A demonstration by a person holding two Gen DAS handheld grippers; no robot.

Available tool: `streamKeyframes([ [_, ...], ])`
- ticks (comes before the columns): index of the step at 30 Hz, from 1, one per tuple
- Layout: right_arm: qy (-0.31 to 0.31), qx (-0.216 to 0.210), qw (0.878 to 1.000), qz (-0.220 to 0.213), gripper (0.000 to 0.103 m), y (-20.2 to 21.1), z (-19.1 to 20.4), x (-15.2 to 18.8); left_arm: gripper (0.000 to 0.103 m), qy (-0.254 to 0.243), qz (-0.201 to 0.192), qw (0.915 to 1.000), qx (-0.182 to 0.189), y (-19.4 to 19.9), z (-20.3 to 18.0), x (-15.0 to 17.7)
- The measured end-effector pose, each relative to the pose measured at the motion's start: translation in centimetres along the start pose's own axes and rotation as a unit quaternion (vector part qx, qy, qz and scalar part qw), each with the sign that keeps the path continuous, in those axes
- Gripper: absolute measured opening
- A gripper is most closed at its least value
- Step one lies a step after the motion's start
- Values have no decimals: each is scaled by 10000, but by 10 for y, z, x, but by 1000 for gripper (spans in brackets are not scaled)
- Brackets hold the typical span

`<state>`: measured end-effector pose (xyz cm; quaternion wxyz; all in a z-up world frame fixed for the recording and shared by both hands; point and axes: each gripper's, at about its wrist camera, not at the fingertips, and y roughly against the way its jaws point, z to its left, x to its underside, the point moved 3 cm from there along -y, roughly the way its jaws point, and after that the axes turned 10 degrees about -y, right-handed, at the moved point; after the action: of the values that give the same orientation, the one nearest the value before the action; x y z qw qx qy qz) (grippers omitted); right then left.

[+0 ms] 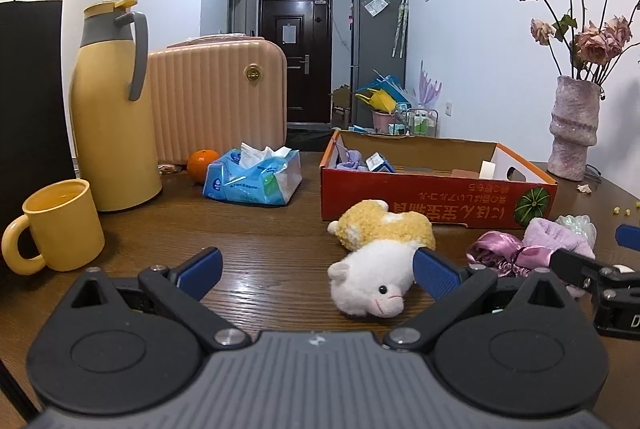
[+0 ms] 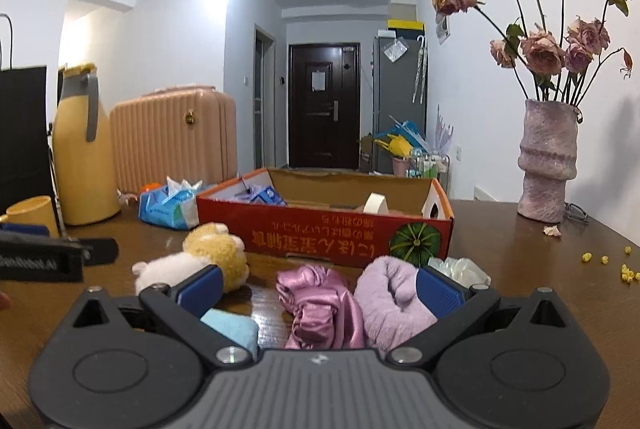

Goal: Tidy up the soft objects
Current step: 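Grasp the light blue plush with the right gripper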

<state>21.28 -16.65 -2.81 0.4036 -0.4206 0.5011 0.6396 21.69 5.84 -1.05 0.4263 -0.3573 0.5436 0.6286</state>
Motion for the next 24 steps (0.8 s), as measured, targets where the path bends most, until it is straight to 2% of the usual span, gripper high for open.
streamKeyframes([
  [19,323,-467,9974,436,103,-3,41,17,103,-47,463,9989,-61,-3,25,19],
  [24,553,-469,9940,822,103,-15,56,25,103,-105,550,9984,-9,-1,32,24],
])
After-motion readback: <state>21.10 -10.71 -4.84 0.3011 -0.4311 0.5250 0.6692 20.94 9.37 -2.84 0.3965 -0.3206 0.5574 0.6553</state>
